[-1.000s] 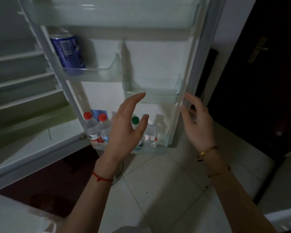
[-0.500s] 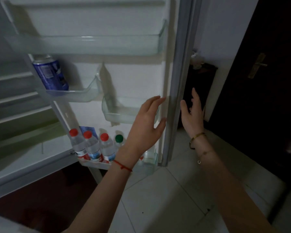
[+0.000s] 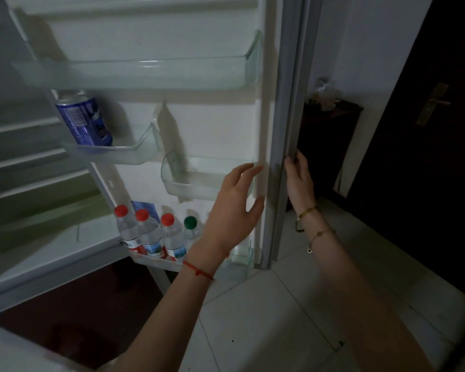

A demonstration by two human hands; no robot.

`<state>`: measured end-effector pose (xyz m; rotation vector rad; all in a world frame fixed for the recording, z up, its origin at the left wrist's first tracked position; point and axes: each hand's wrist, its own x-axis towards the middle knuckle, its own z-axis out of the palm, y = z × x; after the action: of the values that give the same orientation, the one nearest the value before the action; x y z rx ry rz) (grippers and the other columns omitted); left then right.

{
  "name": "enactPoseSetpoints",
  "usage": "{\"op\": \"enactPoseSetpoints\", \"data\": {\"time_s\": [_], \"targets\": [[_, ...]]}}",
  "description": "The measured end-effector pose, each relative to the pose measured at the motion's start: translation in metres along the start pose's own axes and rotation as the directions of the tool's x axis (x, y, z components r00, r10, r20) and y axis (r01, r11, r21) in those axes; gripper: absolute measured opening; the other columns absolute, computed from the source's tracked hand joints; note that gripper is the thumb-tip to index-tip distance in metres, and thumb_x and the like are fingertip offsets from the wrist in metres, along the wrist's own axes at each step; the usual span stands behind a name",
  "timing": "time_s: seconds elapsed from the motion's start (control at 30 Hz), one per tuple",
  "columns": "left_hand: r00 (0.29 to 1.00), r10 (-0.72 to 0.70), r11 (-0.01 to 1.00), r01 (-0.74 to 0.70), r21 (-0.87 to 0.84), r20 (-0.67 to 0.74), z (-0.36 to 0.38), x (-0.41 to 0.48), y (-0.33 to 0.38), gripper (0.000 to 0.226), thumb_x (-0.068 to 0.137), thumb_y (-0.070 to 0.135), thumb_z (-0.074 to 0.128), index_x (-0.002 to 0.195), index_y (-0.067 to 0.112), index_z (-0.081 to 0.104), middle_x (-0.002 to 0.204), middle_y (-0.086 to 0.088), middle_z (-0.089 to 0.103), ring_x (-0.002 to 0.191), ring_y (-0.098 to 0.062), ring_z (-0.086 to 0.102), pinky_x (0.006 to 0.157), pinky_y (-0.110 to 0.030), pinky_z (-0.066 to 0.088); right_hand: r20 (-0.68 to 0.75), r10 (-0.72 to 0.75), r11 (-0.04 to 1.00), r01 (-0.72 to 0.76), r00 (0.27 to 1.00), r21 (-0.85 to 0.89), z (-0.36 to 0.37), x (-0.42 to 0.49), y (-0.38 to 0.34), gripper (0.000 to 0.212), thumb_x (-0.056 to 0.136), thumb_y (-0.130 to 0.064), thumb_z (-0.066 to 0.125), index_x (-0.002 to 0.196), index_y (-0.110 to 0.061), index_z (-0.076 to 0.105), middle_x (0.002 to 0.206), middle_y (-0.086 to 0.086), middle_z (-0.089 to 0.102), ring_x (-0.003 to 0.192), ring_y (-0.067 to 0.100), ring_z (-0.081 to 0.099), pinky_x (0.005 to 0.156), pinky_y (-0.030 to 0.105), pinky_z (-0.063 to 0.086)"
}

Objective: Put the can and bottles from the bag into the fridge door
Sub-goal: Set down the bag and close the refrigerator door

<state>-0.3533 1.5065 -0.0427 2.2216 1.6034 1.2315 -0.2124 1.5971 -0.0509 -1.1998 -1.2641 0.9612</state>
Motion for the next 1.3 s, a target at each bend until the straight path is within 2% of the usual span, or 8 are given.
{"op": "enactPoseSetpoints", "data": {"time_s": [0.27, 0.37, 0.43, 0.57, 0.77, 0.93, 1.03, 1.3], "targets": [[0.998, 0.032, 0.999, -0.033, -0.025, -0.050, 0.002, -0.014, 0.029, 0.050, 0.091, 0.014, 0.057, 0.140, 0.013, 0.049, 0.143, -0.004, 0.048, 0.135, -0.017, 0.043, 0.113, -0.023, 0.033, 0.011, -0.042, 0.999, 0.042, 0.999, 0.026, -0.009, -0.024, -0.002, 0.045, 0.102, -0.032, 0.036, 0.147, -0.024, 0.030, 0.139, -0.005, 0.047, 0.113, 0.001, 0.043, 0.093, 0.017, 0.033], [0.992, 0.041, 0.999, -0.041, 0.000, -0.121, 0.000, -0.022, 0.037, 0.048, 0.089, 0.014, 0.055, 0.137, 0.011, 0.052, 0.139, -0.005, 0.053, 0.130, -0.018, 0.047, 0.111, -0.029, 0.037, 0.005, -0.071, 0.997, 0.071, 0.997, 0.009, -0.013, -0.038, -0.001, 0.040, 0.102, -0.029, 0.036, 0.142, -0.020, 0.036, 0.124, -0.011, 0.053, 0.094, -0.017, 0.052, 0.076, -0.003, 0.036], [0.985, 0.042, 0.999, -0.042, 0.003, -0.169, -0.003, -0.029, 0.043, 0.047, 0.089, 0.014, 0.055, 0.136, 0.010, 0.053, 0.136, -0.005, 0.054, 0.128, -0.018, 0.048, 0.110, -0.029, 0.038, -0.005, -0.091, 0.996, 0.091, 0.996, -0.011, -0.015, -0.051, 0.000, 0.036, 0.102, -0.027, 0.037, 0.137, -0.018, 0.041, 0.109, -0.017, 0.054, 0.081, -0.025, 0.053, 0.066, -0.004, 0.040], [0.975, 0.091, 0.994, -0.100, -0.033, -0.201, -0.013, -0.048, 0.056, 0.045, 0.088, 0.005, 0.055, 0.133, 0.009, 0.056, 0.134, -0.004, 0.055, 0.127, -0.015, 0.050, 0.109, -0.029, 0.039, -0.038, -0.127, 0.992, 0.127, 0.991, -0.011, -0.016, -0.080, 0.001, 0.030, 0.101, -0.027, 0.041, 0.129, -0.016, 0.046, 0.106, -0.009, 0.059, 0.085, -0.016, 0.057, 0.074, 0.005, 0.047], [0.970, 0.092, 0.994, -0.101, -0.032, -0.226, -0.035, -0.084, 0.061, 0.045, 0.088, 0.003, 0.054, 0.133, 0.011, 0.056, 0.138, -0.005, 0.052, 0.132, -0.017, 0.045, 0.110, -0.031, 0.037, -0.066, -0.196, 0.981, 0.195, 0.978, -0.021, -0.006, -0.133, -0.006, 0.026, 0.099, -0.026, 0.048, 0.121, -0.012, 0.051, 0.100, -0.008, 0.060, 0.083, -0.016, 0.057, 0.071, 0.004, 0.046], [0.971, 0.076, 0.995, -0.088, -0.047, -0.226, -0.058, -0.122, 0.060, 0.046, 0.088, 0.003, 0.053, 0.133, 0.011, 0.055, 0.142, -0.008, 0.043, 0.136, -0.021, 0.039, 0.111, -0.035, 0.037, -0.084, -0.226, 0.972, 0.219, 0.971, -0.087, 0.009, -0.179, -0.009, 0.026, 0.099, -0.027, 0.047, 0.122, -0.015, 0.051, 0.111, 0.005, 0.060, 0.097, 0.008, 0.059, 0.079, 0.012, 0.047], [0.973, 0.039, 0.995, -0.060, -0.084, -0.228, -0.075, -0.147, 0.060, 0.049, 0.088, 0.002, 0.054, 0.136, 0.013, 0.052, 0.144, -0.008, 0.039, 0.137, -0.019, 0.038, 0.112, -0.030, 0.036, -0.087, -0.225, 0.969, 0.214, 0.970, -0.125, 0.020, -0.206, -0.012, 0.027, 0.099, -0.030, 0.045, 0.122, -0.017, 0.052, 0.113, 0.007, 0.059, 0.099, 0.013, 0.059, 0.083, 0.021, 0.049], [0.961, -0.041, 0.991, 0.004, -0.132, -0.274, -0.121, -0.215, 0.058, 0.057, 0.086, -0.003, 0.053, 0.140, 0.011, 0.047, 0.149, -0.010, 0.034, 0.136, -0.006, 0.033, 0.110, -0.011, 0.025, -0.042, -0.262, 0.955, 0.252, 0.964, -0.159, 0.049, -0.283, -0.030, 0.025, 0.099, -0.026, 0.048, 0.122, -0.028, 0.057, 0.111, -0.001, 0.055, 0.093, -0.005, 0.055, 0.079, -0.001, 0.040]]}}
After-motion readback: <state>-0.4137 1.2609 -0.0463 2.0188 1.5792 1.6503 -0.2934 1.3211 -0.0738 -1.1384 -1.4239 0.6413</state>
